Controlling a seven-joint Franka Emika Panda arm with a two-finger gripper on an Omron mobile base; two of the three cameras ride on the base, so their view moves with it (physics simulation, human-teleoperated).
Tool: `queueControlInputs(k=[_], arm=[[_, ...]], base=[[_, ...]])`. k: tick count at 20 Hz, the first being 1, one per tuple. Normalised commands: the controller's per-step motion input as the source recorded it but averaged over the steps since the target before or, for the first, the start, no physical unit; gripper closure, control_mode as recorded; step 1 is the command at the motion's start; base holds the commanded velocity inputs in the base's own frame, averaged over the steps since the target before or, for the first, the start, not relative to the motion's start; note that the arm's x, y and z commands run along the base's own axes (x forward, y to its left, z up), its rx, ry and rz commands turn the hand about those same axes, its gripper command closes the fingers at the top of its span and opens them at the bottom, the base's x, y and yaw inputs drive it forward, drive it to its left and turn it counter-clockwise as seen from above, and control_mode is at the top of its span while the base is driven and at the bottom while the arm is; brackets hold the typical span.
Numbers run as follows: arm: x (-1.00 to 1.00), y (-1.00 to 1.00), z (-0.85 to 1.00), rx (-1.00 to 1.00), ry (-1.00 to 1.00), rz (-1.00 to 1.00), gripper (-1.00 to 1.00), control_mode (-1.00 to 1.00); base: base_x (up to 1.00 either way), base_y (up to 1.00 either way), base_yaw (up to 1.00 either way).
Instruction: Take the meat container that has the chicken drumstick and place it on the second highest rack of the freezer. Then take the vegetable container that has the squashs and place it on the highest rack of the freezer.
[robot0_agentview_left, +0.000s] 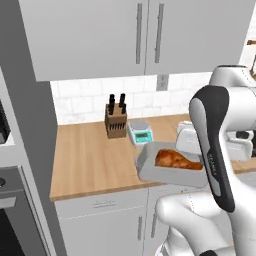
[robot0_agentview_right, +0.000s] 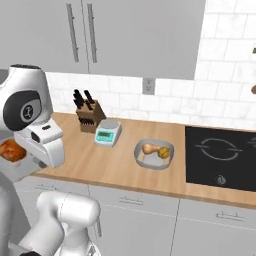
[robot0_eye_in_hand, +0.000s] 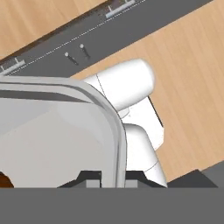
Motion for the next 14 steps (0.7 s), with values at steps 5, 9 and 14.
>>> queueControlInputs(k=[5, 9, 14], arm=[[0.0, 0.0, 0.0, 0.0, 0.0, 0.0, 1.0, 1.0], [0.0, 0.0, 0.0, 0.0, 0.0, 0.0, 1.0, 1.0], [0.0, 0.0, 0.0, 0.0, 0.0, 0.0, 1.0, 1.0]], base=[[-0.87, 0.2, 0.0], [-0.41, 0.66, 0.0], [-0.01, 0.99, 0.0]])
